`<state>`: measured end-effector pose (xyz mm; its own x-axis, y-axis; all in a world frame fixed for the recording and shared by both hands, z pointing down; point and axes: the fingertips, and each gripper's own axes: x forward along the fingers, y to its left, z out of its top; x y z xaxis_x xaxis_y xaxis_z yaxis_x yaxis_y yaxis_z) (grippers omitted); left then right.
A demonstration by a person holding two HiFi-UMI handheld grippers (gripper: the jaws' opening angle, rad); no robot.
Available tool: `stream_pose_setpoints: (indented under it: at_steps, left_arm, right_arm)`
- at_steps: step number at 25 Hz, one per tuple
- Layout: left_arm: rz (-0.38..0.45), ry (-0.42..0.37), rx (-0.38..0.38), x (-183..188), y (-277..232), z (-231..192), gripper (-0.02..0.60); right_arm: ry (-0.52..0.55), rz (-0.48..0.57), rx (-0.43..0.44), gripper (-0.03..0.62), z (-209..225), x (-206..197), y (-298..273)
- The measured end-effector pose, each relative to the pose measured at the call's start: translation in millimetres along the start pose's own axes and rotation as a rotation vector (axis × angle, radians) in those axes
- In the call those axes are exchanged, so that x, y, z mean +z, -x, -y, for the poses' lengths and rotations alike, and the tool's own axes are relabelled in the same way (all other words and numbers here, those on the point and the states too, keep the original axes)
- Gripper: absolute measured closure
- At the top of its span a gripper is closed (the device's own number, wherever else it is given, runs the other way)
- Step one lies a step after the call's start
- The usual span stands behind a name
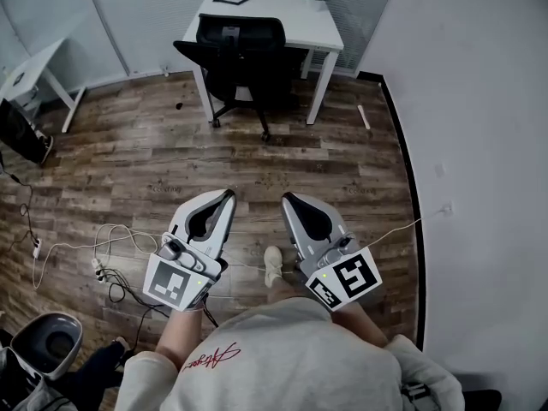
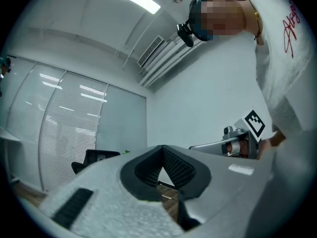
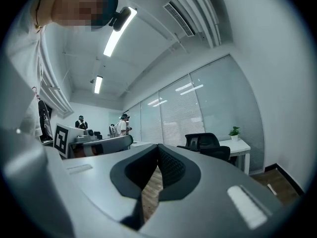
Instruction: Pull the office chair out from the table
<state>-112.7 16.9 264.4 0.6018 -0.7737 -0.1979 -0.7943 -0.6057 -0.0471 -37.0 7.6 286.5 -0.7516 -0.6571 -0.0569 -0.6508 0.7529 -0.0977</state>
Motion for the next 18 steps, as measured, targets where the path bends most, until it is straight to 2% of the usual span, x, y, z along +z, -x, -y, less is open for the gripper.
stream_pose_setpoints:
  at_steps: [6,9,16,18]
  left_arm:
    - [-0.002,0.011,0.012,-11,-45,-35,0.591]
    - [-0.019,0.006,0.006,-19,-72,-50,0.591]
    - [0.002,-0.013,0.04,-22,-128,-91,0.591]
    - [0.001,-0.021,0.03,-24,-141,-98,0.591]
  right_arm:
    - [-0.009,-0.015,0.019,0.595,40,3,-37]
    - [-0.011,-0.019,0.032,0.595,64,6,-58]
    - [0.009,-0.028,0.075,0.595,115,13,-108]
    - [0.015,-0.023,0.085,0.595,128,19,-119]
